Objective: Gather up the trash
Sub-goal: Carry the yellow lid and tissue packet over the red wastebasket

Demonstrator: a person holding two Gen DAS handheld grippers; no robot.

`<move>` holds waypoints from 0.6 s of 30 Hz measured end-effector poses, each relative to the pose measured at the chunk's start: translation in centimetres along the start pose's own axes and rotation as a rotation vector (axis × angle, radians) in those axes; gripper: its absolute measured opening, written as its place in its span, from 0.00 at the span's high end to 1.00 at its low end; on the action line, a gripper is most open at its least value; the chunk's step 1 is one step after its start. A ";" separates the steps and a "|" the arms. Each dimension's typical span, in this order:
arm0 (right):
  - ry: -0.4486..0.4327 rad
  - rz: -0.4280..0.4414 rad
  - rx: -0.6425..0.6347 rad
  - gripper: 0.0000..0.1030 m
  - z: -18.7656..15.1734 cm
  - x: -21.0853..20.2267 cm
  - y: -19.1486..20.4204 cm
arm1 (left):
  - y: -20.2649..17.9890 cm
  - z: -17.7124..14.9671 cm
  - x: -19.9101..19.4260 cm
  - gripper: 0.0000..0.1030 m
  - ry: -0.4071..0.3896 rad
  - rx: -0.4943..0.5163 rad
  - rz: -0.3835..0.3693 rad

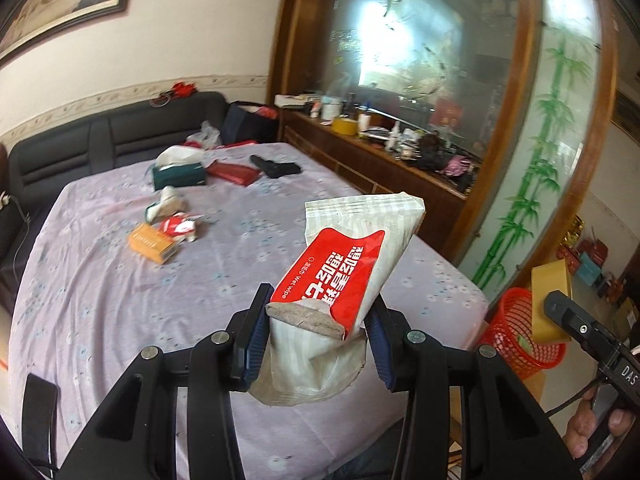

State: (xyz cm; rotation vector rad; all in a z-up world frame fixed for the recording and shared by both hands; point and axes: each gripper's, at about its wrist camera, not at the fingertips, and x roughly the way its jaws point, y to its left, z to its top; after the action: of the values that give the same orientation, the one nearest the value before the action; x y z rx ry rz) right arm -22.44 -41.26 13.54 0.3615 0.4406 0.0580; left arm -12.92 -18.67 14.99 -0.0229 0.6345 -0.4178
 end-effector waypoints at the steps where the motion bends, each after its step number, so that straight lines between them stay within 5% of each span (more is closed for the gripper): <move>1: -0.004 -0.003 0.001 0.26 0.0 -0.2 -0.1 | -0.4 0.0 -0.1 0.58 -0.002 0.011 -0.006; 18: -0.089 -0.090 0.013 0.26 0.5 -4.8 -1.9 | -5.0 0.4 -0.8 0.58 -0.018 0.100 -0.070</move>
State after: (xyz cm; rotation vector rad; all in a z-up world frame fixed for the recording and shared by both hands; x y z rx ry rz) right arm -26.66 -43.82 15.26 0.3557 0.3686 -0.0481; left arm -15.09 -22.96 16.48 0.0467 0.5956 -0.5159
